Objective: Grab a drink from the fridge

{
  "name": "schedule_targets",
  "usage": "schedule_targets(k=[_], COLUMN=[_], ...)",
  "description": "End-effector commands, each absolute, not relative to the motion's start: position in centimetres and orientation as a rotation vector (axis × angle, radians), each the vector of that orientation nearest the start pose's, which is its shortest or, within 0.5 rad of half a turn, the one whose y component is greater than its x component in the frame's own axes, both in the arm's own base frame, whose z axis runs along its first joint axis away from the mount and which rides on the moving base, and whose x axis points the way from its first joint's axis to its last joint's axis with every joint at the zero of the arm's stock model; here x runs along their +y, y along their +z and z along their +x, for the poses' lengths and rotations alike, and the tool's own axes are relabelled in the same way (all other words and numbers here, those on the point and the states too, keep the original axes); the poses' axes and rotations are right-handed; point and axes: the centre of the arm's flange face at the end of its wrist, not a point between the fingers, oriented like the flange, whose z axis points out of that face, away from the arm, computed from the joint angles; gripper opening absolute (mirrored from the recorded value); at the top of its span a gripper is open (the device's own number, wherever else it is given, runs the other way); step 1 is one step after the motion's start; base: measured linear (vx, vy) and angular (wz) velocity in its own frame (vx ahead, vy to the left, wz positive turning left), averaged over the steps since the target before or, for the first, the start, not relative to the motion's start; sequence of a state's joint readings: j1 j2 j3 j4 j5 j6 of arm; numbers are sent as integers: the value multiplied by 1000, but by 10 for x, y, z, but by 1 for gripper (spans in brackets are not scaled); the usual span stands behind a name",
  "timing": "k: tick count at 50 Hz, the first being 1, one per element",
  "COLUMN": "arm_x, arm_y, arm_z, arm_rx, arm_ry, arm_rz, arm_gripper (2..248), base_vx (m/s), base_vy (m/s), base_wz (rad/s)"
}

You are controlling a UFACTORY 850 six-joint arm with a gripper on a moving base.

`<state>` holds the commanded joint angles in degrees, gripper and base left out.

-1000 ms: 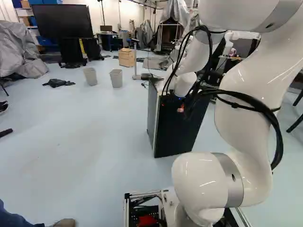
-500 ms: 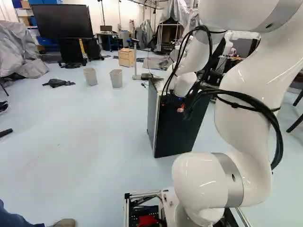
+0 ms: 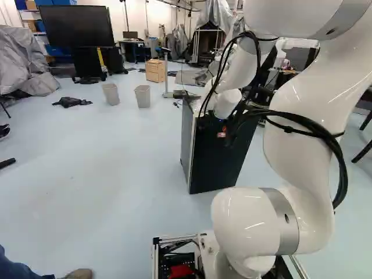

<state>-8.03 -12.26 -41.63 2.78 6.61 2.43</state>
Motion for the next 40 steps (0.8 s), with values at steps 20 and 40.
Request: schedule_targets(k=[20,40], arm_x=[-66,-62], arm_y=[375,378], arm_z=[451,415], arm_rx=[355,358], arm_ry=[-971,-1022], arm_rz=[-2990,-2976], arm_gripper=[247,247], base_vx=[0,0], base_vy=[0,0], base_wz=[0,0])
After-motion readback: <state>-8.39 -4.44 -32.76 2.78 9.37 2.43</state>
